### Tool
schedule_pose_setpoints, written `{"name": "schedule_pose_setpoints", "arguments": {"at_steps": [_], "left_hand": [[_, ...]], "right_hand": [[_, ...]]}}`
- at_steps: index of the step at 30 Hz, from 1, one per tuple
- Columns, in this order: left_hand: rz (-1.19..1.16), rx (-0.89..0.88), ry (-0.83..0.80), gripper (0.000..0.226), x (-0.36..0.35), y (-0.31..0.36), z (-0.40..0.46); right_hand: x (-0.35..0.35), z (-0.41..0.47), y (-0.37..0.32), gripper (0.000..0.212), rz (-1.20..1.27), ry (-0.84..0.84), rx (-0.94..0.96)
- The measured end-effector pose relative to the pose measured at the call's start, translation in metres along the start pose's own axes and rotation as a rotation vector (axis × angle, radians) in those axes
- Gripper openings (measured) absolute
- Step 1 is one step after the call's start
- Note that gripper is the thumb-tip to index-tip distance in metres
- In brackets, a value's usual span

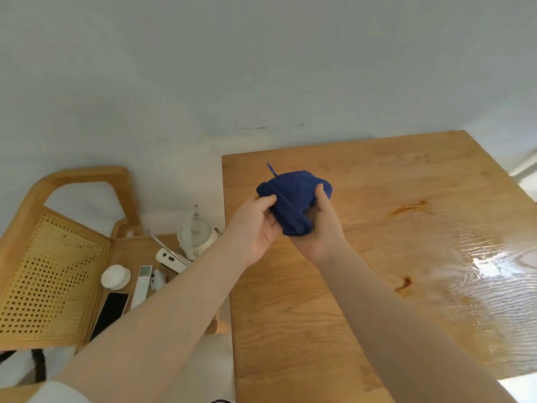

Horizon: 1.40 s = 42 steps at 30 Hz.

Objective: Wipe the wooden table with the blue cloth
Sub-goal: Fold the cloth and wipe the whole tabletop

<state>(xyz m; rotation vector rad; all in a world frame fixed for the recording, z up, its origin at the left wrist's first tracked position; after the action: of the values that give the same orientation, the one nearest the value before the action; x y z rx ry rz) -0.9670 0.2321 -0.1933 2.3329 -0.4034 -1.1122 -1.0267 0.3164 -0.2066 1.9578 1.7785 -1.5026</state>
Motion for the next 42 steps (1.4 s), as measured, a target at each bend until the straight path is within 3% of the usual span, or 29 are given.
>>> {"name": "schedule_pose_setpoints", "arguments": {"at_steps": [3,5,9,13,16,20,24,27,29,33,35,42], "left_hand": [[0.277,-0.105,0.233,0.045,0.028,0.012,0.031],[0.593,-0.148,0.413,0.052,0.051,0.019,0.052],[1.152,-0.246,0.444,0.063,0.082,0.032,0.102],[1.722,-0.157,0.351,0.108,0.097,0.035,0.140],[1.907,-0.121,0.287,0.121,0.103,0.041,0.157],[1.861,-0.182,0.285,0.123,0.109,0.042,0.161],[1.847,-0.218,0.408,0.121,0.118,0.030,0.155],[1.859,-0.214,0.395,0.118,0.115,0.033,0.156],[1.912,-0.167,0.398,0.119,0.114,0.035,0.156],[1.989,-0.095,0.423,0.120,0.108,0.036,0.155],[2.012,-0.071,0.451,0.120,0.105,0.038,0.154],[1.950,-0.114,0.598,0.110,0.110,0.026,0.142]], "right_hand": [[0.011,0.042,-0.016,0.040,-0.165,0.108,0.009],[0.018,0.072,-0.030,0.048,-0.392,0.210,0.019],[0.013,0.134,-0.054,0.056,-0.839,0.172,0.109],[-0.017,0.192,-0.063,0.055,-1.492,-0.042,0.562],[-0.036,0.215,-0.046,0.060,-2.025,-0.177,0.888],[-0.025,0.230,0.008,0.053,-2.493,-0.571,0.733],[-0.020,0.248,0.020,0.060,-2.477,-0.676,0.722],[-0.033,0.277,0.018,0.045,-2.393,-0.850,0.665],[-0.043,0.294,0.017,0.040,-2.352,-0.828,0.725],[-0.059,0.316,0.022,0.041,-2.438,-0.561,0.747],[-0.062,0.308,0.027,0.041,-2.471,-0.511,0.745],[-0.008,0.226,0.029,0.050,-2.460,-0.768,0.768]]}}
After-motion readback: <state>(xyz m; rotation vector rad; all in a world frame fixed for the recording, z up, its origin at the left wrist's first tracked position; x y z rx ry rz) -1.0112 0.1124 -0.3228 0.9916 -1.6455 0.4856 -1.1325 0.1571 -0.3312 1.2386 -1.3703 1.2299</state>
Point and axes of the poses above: each hand's wrist, its own z-axis towards the middle knuckle, its own x-axis out of the back of the hand, y = z × x, the point moved 4 cm from there along z, towards the middle knuckle, and after that the axes turned 3 degrees about -z, right-handed, at the moved point
